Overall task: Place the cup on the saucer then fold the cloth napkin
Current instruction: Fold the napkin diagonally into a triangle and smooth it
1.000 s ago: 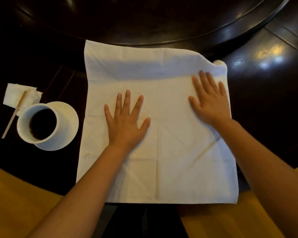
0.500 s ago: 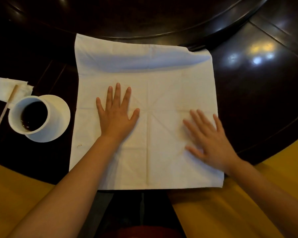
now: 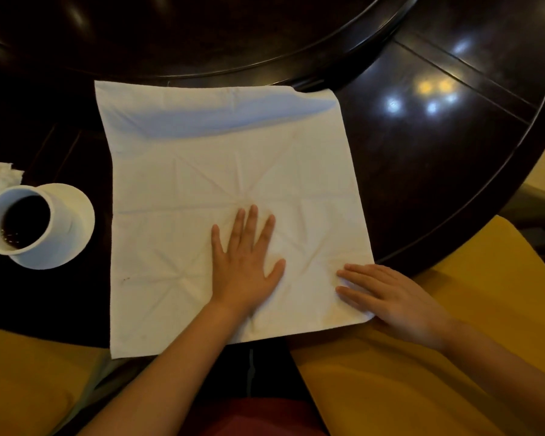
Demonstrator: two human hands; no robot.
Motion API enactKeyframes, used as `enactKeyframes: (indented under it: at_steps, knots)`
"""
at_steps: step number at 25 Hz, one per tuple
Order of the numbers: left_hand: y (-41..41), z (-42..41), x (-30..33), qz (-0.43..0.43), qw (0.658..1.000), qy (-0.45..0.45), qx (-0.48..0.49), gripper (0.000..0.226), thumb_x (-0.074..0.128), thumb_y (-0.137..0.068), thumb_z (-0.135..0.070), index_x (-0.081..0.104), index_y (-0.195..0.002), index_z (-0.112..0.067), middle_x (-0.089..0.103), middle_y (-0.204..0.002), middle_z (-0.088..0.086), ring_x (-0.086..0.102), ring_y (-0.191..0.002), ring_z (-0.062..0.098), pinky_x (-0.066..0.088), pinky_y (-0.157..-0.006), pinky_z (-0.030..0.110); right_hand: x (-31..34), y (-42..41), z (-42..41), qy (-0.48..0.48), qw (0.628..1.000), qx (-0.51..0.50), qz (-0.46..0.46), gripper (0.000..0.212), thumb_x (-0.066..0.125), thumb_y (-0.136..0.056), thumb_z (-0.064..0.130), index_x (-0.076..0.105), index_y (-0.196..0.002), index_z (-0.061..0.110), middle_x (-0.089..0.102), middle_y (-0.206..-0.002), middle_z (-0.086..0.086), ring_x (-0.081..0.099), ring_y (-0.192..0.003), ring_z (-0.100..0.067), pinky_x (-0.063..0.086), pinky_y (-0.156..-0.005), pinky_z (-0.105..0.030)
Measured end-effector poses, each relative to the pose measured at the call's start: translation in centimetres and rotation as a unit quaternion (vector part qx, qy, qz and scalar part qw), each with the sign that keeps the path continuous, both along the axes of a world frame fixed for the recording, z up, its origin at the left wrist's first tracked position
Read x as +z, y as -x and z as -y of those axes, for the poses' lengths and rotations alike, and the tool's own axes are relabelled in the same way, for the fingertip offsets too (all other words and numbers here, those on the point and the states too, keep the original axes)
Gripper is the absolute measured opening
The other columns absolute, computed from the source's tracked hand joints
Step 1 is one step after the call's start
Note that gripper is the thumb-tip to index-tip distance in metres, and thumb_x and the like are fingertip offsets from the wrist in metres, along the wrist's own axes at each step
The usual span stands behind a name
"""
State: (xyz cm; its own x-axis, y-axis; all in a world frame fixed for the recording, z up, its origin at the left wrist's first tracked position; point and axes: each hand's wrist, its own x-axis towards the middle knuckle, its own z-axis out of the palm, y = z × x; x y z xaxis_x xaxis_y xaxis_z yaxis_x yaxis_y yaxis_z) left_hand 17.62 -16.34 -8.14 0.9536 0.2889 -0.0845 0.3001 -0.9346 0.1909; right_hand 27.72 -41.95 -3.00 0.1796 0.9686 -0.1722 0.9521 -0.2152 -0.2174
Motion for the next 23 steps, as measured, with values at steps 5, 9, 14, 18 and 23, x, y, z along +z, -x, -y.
enactKeyframes:
  at_steps: [5, 9, 14, 18, 23]
  knots:
    - [0.7, 3.6, 0.3, -0.011, 0.999, -0.002, -0.052, 0.068, 0.03, -0.086, -0.053, 0.02, -0.148, -0.026, 0.015, -0.156, 0.007, 0.01, -0.144, 0.025, 0.006, -0.109, 0.06, 3.1, -0.9, -1.2, -0.118, 0.991, -0.057, -0.011, 0.018, 0.07, -0.076, 0.019, 0.066, -0.09, 0.008, 0.07, -0.084, -0.008, 0.065, -0.078, -0.022, 0.055, -0.066, -0.03]
    - [0.8, 3.3, 0.6, -0.023, 0.997, 0.021, -0.072, 0.062, 0.028, -0.09, -0.049, 0.023, -0.147, -0.026, 0.016, -0.156, 0.006, 0.011, -0.143, 0.024, 0.012, -0.108, 0.059, 4.7, -1.6, -4.7, -0.198, 0.964, -0.157, -0.08, 0.019, 0.054, -0.084, 0.023, 0.065, -0.09, 0.008, 0.068, -0.083, -0.006, 0.058, -0.083, -0.013, 0.05, -0.069, -0.027]
    - [2.3, -1.5, 0.6, -0.012, 0.997, 0.072, -0.008, 0.054, 0.016, -0.096, -0.04, 0.033, -0.143, -0.02, 0.026, -0.152, 0.006, 0.018, -0.14, 0.021, 0.013, -0.109, 0.051, 6.9, -3.4, -12.5, -0.256, 0.945, -0.164, -0.122, 0.023, 0.052, -0.087, 0.021, 0.068, -0.088, 0.005, 0.069, -0.083, -0.008, 0.062, -0.081, -0.017, 0.05, -0.072, -0.03]
    - [4.8, -7.8, 2.2, 0.099, 0.931, 0.328, 0.124, 0.05, 0.019, -0.097, -0.046, 0.039, -0.137, -0.023, 0.034, -0.143, -0.011, 0.027, -0.131, -0.004, 0.018, -0.11, 0.018, 8.7, -5.1, -20.9, -0.287, 0.941, -0.124, -0.128, 0.015, 0.057, -0.086, 0.014, 0.067, -0.089, 0.003, 0.067, -0.083, -0.011, 0.061, -0.078, -0.023, 0.049, -0.068, -0.032]
    - [6.5, -12.4, 5.5, 0.139, 0.799, 0.52, 0.268, 0.033, 0.042, -0.096, -0.039, 0.048, -0.127, -0.031, 0.052, -0.116, -0.03, 0.046, -0.107, -0.022, 0.035, -0.09, 0.003, 8.1, -6.4, -31.9, -0.242, 0.952, -0.13, -0.135, 0.021, 0.061, -0.085, 0.017, 0.066, -0.097, 0.001, 0.067, -0.089, -0.017, 0.058, -0.076, -0.021, 0.041, -0.068, -0.016]
